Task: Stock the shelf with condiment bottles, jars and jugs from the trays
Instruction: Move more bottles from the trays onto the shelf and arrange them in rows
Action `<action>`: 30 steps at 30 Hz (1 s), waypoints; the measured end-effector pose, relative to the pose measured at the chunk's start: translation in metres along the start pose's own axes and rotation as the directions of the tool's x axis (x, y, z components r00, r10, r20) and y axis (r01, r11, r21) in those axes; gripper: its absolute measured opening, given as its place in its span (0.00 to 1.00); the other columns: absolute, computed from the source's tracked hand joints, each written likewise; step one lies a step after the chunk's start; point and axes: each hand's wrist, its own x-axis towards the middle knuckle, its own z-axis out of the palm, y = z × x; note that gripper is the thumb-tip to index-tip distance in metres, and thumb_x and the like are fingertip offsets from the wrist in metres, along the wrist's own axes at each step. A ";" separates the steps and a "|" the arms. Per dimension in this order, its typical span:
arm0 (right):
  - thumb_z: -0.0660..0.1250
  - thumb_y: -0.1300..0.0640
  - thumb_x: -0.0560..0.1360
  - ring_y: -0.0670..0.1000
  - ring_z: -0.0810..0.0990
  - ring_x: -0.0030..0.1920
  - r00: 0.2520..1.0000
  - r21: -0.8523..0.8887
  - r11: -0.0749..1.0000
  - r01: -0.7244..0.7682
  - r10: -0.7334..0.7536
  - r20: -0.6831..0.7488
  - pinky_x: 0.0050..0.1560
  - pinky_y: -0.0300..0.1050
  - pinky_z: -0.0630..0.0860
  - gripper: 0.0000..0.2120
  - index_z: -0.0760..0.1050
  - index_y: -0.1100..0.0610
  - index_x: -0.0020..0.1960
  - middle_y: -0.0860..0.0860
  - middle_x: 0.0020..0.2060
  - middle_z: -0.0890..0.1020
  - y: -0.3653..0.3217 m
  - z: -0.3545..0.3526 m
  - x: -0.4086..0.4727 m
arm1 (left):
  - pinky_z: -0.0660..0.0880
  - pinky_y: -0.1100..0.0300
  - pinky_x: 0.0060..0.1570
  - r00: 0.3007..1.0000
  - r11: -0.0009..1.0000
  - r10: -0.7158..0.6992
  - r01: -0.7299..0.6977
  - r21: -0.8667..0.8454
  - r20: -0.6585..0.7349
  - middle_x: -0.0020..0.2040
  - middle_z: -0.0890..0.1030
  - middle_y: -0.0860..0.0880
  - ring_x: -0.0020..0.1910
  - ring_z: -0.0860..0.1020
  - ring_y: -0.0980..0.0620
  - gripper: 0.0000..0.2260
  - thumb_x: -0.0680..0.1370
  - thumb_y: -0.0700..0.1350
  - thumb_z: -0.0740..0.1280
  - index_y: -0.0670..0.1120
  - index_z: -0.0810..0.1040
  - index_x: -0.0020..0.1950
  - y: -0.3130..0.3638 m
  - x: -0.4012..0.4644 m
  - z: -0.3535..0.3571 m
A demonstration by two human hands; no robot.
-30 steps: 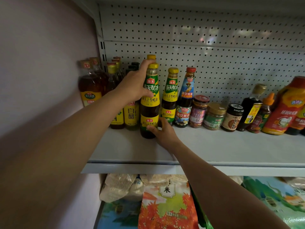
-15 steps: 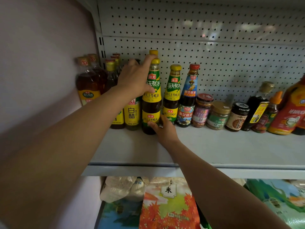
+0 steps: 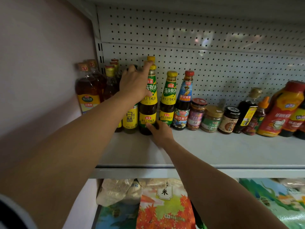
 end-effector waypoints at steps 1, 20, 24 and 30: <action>0.66 0.42 0.79 0.54 0.79 0.53 1.000 -0.014 1.000 -0.012 0.012 -0.006 0.47 0.43 0.69 0.21 0.77 0.57 0.62 0.54 0.55 0.83 -0.001 -0.003 -0.002 | 0.65 0.47 0.66 1.000 1.000 -0.006 0.006 0.004 -0.001 0.67 0.71 0.37 0.70 0.66 0.38 0.47 0.70 0.51 0.78 0.54 0.52 0.80 0.001 0.000 0.000; 0.75 0.42 0.71 0.56 0.73 0.68 0.969 -0.272 0.933 0.235 -0.202 0.144 0.63 0.48 0.71 0.38 0.66 0.53 0.74 0.50 0.69 0.75 0.008 -0.090 -0.088 | 0.67 0.44 0.65 0.907 0.887 -0.417 0.393 -0.242 -0.057 0.69 0.64 0.40 0.69 0.64 0.38 0.35 0.69 0.45 0.78 0.52 0.66 0.73 0.006 -0.168 0.024; 0.75 0.41 0.71 0.58 0.69 0.70 0.930 -0.315 0.891 0.326 -0.244 0.274 0.64 0.49 0.69 0.37 0.66 0.49 0.74 0.53 0.67 0.75 0.007 -0.080 -0.119 | 0.68 0.47 0.63 0.847 0.834 -0.531 0.521 -0.182 -0.014 0.69 0.64 0.42 0.68 0.63 0.39 0.33 0.69 0.45 0.77 0.53 0.68 0.71 -0.003 -0.236 0.032; 0.74 0.43 0.72 0.58 0.68 0.69 0.840 -0.305 0.810 0.500 -0.369 0.396 0.66 0.49 0.68 0.34 0.68 0.48 0.74 0.53 0.67 0.75 0.030 -0.042 -0.176 | 0.68 0.44 0.65 0.814 0.814 -0.579 0.580 -0.018 0.048 0.71 0.66 0.41 0.70 0.64 0.38 0.34 0.68 0.53 0.78 0.52 0.70 0.72 -0.016 -0.327 0.057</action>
